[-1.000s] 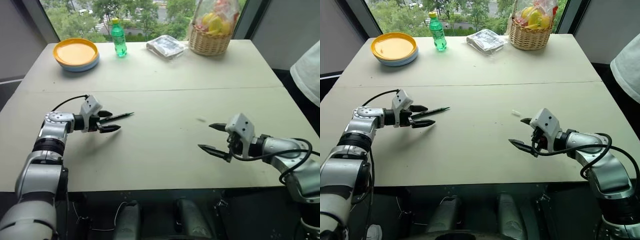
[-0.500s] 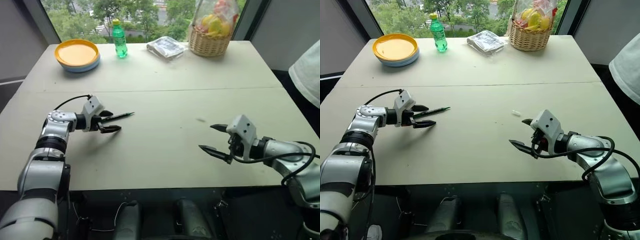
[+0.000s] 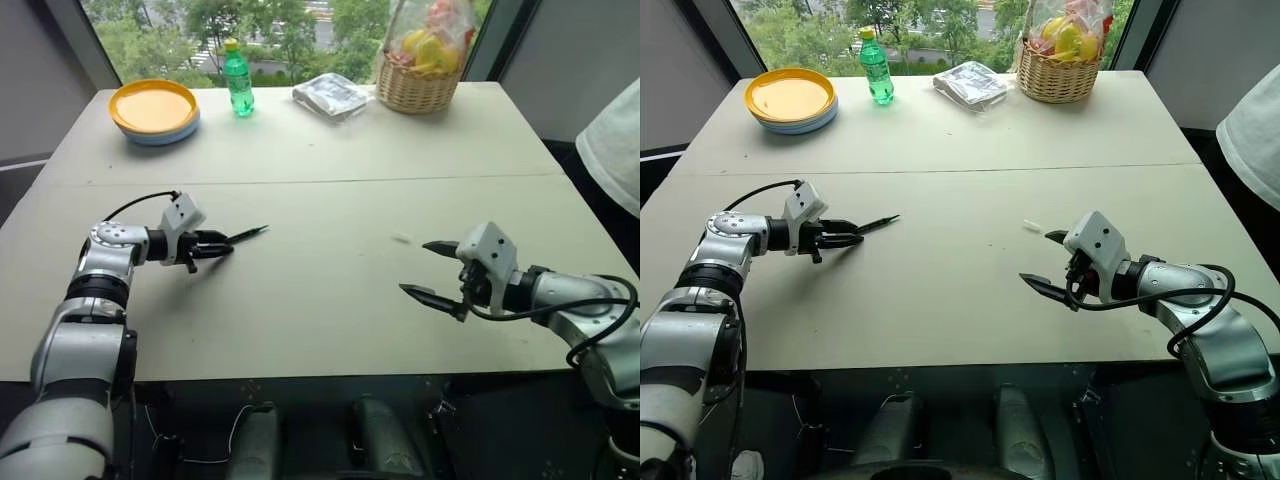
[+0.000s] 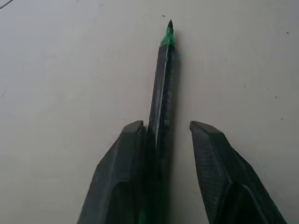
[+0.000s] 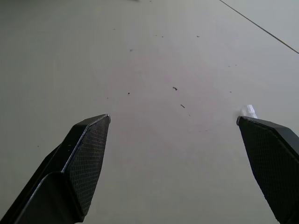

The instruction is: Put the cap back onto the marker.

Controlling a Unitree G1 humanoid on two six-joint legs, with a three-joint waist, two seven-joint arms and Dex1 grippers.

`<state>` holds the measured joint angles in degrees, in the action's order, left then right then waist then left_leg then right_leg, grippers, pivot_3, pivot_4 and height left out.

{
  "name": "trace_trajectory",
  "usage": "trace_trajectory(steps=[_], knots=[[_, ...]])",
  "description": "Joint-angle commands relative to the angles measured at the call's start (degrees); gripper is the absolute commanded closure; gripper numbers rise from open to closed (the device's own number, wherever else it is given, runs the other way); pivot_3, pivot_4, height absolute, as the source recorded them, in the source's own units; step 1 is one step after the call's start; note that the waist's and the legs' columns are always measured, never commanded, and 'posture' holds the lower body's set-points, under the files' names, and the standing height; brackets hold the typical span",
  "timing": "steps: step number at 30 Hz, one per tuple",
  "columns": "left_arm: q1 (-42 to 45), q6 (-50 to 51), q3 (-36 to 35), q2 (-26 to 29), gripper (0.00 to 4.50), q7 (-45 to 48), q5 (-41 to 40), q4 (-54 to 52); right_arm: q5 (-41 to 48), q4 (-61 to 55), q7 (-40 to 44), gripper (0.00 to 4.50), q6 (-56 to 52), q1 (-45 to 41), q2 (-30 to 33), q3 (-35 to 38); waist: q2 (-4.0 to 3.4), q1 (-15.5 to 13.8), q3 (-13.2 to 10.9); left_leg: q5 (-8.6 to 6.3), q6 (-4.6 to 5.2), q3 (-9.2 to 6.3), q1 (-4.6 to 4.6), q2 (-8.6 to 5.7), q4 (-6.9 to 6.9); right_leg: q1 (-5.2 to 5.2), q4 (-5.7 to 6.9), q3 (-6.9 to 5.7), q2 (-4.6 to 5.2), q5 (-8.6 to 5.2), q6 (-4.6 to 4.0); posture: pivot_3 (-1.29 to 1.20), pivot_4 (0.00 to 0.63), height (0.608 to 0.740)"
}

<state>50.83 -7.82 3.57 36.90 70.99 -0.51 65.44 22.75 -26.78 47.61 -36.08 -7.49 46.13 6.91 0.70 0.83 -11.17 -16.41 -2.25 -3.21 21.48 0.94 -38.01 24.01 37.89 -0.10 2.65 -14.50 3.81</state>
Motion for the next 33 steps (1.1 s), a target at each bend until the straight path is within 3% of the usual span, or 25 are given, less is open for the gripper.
trace_trajectory(steps=[1, 12, 23, 28, 33], knots=[[-1.29, 0.44, 1.36, -0.07, 4.48, 1.18, 1.97, 0.51, 0.29, -0.55, 0.03, 0.00, 0.75, -0.50, 0.56, 0.62, 0.00, -0.02, 0.01, 0.00, 0.00, 0.00, 0.00, 0.00, 0.00, -0.01, 0.00, 0.00, 0.00, 0.00, 0.00, 0.00, 0.150, 0.740], [-0.60, 0.21, 1.35, -1.27, 4.48, 0.80, 2.14, 0.90, 0.07, -0.71, -0.82, 0.00, 1.03, 0.41, 0.60, 1.53, 0.00, -0.11, 0.03, 0.00, 0.00, 0.00, -0.02, -0.01, -0.01, -0.04, 0.00, 0.00, 0.01, 0.00, 0.00, 0.00, 0.150, 0.740], [-1.92, 1.20, -1.02, -1.95, 4.48, 0.45, -0.03, -1.88, -2.27, -0.60, -5.22, 0.00, 3.47, 0.54, -4.12, -2.04, 0.01, -0.19, 0.05, 0.00, 0.00, -0.01, -0.03, -0.01, -0.03, -0.07, 0.00, 0.00, 0.02, -0.01, 0.01, 0.00, 0.150, 0.740], [-3.74, 0.46, -3.61, -2.00, 4.48, 0.33, -2.57, -6.94, -2.74, 1.26, -4.74, 0.00, 4.19, -1.49, -4.93, -3.72, 0.01, -0.15, 0.05, 0.00, 0.00, -0.02, -0.04, -0.02, -0.03, -0.07, 0.01, 0.00, 0.02, -0.01, 0.01, 0.00, 0.150, 0.740], [-9.64, 3.92, -5.80, -1.07, 4.48, 0.25, -6.78, -22.22, -3.45, 9.72, -2.38, 0.00, 7.73, -6.85, -5.02, -4.85, 0.03, 0.03, 0.04, 0.00, 0.00, -0.02, -0.02, -0.01, -0.04, -0.06, 0.01, 0.00, 0.02, -0.01, 0.01, 0.00, 0.150, 0.740]])
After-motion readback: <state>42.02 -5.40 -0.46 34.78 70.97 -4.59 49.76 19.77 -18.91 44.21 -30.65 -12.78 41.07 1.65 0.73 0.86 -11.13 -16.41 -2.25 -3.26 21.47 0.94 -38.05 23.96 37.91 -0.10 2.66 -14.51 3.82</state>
